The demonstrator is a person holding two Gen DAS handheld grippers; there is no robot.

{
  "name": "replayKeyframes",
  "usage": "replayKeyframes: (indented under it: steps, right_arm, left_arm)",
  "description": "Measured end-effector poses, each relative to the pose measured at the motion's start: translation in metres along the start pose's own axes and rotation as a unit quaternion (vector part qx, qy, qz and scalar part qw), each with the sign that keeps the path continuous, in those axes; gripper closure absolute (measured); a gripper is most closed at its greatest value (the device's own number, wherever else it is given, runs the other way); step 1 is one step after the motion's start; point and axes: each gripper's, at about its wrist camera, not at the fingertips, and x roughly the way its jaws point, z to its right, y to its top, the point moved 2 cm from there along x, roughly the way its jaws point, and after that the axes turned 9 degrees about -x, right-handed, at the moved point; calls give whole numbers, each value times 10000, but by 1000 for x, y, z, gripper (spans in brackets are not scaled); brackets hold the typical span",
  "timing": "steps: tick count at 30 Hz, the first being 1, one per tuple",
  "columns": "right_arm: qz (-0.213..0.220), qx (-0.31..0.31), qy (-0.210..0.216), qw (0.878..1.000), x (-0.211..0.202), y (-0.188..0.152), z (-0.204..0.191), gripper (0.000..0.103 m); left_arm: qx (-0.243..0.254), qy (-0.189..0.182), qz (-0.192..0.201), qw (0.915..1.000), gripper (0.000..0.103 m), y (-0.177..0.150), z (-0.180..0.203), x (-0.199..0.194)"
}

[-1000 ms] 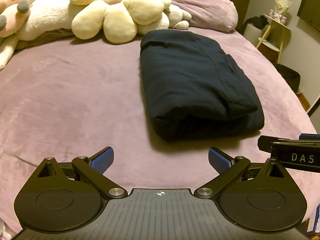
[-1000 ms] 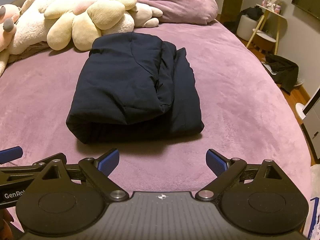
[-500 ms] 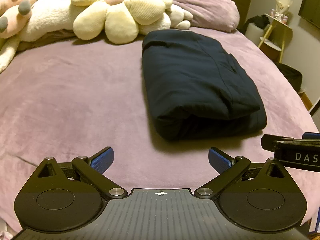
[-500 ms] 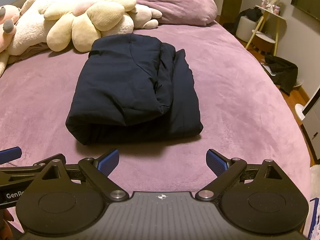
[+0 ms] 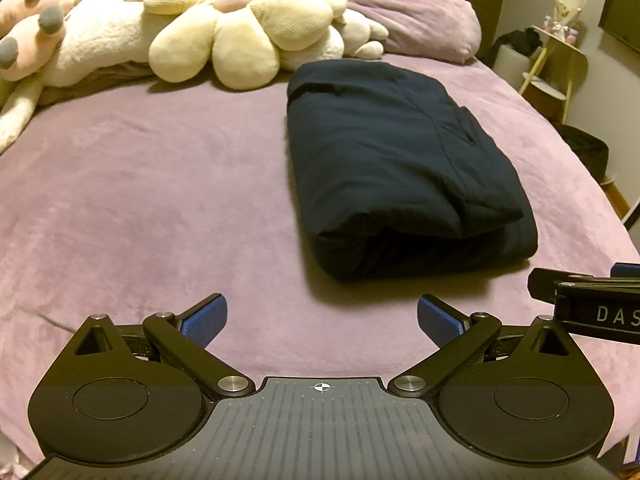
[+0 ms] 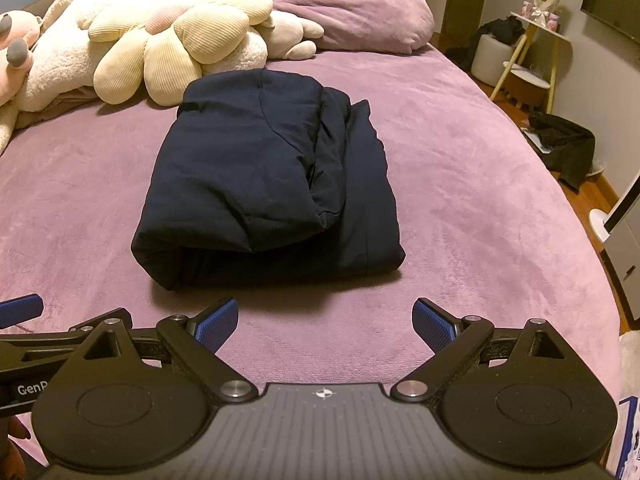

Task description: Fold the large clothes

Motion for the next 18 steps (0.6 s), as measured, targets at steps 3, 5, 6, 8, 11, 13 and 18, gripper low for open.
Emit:
replayKeyframes:
  steps: [3, 5, 6, 8, 11, 13, 18]
  right_arm:
    - [8, 4, -9, 10000, -1, 0, -1, 8]
    - [15, 14, -13, 10000, -1, 0, -1, 8]
    - [18, 13, -13, 10000, -2, 0, -1, 8]
    - [18, 16, -17, 10000, -2, -1, 0, 8]
    - [24, 19, -18, 10000, -3, -1, 0, 8]
    - [24, 18, -18, 10000, -2, -1, 0, 8]
    - [28, 24, -16, 10000, -2, -1, 1, 8]
  left_arm:
    - [24, 0, 25, 10000, 0, 0, 1, 0]
    - [23, 8, 11, 10000, 0, 0, 1, 0]
    - [20, 12, 0, 10000, 0, 0, 1, 0]
    - [2, 48, 9, 10000, 0, 1, 1, -1]
    - [6, 107, 51, 9999, 0, 2, 1, -1]
    - [-1, 118, 51, 9999, 0, 2, 1, -1]
    - [-38, 65, 62, 10000, 0, 2, 0, -1]
